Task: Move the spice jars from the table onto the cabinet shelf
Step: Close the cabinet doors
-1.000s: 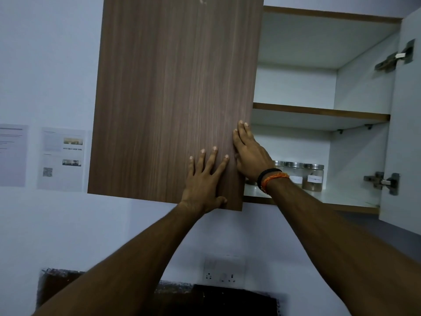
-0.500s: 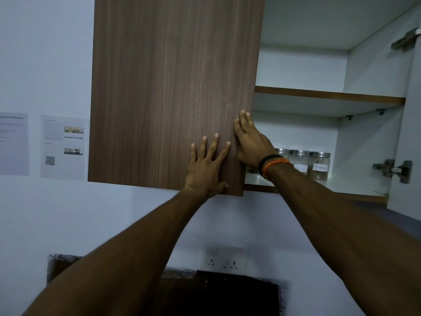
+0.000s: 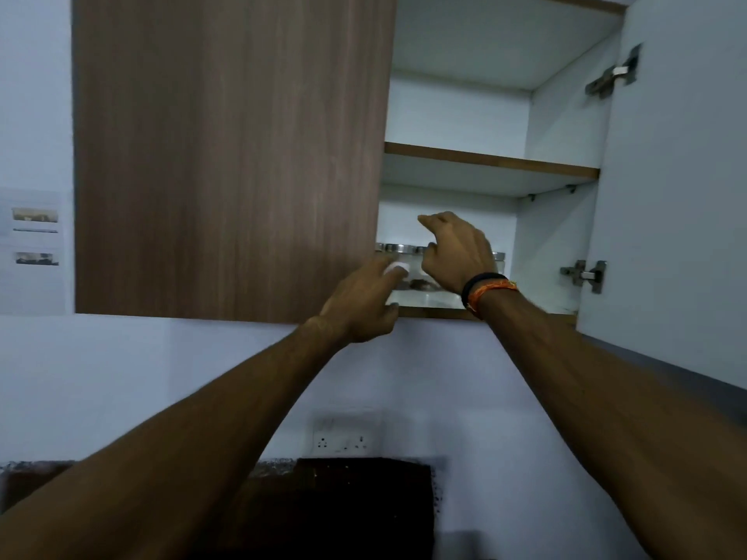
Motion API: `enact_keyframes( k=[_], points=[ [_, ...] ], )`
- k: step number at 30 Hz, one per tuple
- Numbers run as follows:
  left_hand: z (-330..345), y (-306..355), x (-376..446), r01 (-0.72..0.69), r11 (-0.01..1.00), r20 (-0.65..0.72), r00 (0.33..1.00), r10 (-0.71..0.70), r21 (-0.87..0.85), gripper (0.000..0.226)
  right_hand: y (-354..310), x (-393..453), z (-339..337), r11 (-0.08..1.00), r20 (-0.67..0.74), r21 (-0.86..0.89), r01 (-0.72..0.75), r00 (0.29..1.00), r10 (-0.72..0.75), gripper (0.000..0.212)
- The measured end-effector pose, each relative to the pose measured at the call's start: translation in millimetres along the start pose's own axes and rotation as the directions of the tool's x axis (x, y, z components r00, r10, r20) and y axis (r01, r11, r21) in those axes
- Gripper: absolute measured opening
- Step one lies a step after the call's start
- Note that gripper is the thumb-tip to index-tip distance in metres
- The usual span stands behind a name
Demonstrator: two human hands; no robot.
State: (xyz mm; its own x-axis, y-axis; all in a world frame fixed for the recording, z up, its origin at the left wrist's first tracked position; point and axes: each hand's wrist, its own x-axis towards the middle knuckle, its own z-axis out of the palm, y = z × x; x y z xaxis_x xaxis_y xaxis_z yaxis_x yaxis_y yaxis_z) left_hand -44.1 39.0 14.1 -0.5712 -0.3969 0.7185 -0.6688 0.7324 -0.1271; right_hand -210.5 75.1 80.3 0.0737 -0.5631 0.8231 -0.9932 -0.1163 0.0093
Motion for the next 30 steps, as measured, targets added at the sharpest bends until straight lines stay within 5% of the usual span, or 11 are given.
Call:
enact_keyframes(
  k=[3, 7, 15, 22, 30],
  points=[
    [7, 36, 10, -0.197, 0.978, 0.064, 0.977, 0.201, -0.065, 0.042, 28, -21, -28, 0.992, -0.125, -0.101, -0.069, 0.991, 0.056, 0.044],
    [20, 84, 30, -0.284, 0.949, 0.034, 0.956, 0.291, -0.137, 0.032, 62, -43, -70, 0.97, -0.187, -0.2, -0.14, 0.977, 0.103, 0.038],
    [34, 191, 69, -0.429, 0.839, -0.082, 0.9, 0.427, -0.336, 0.048, 121, -87, -161, 0.879, -0.316, -0.411, -0.244, 0.942, 0.114, 0.033],
    [39, 284, 87, -0.537, 0.711, -0.199, 0.839, 0.506, -0.454, 0.059, 156, -135, -236, 0.758, -0.466, -0.598, -0.261, 0.883, -0.064, 0.025],
    [56, 369, 97, -0.527, 0.616, -0.173, 0.824, 0.54, -0.586, 0.092, 201, -178, -284, 0.588, -0.534, -0.629, -0.508, 0.832, 0.148, 0.057]
  ],
)
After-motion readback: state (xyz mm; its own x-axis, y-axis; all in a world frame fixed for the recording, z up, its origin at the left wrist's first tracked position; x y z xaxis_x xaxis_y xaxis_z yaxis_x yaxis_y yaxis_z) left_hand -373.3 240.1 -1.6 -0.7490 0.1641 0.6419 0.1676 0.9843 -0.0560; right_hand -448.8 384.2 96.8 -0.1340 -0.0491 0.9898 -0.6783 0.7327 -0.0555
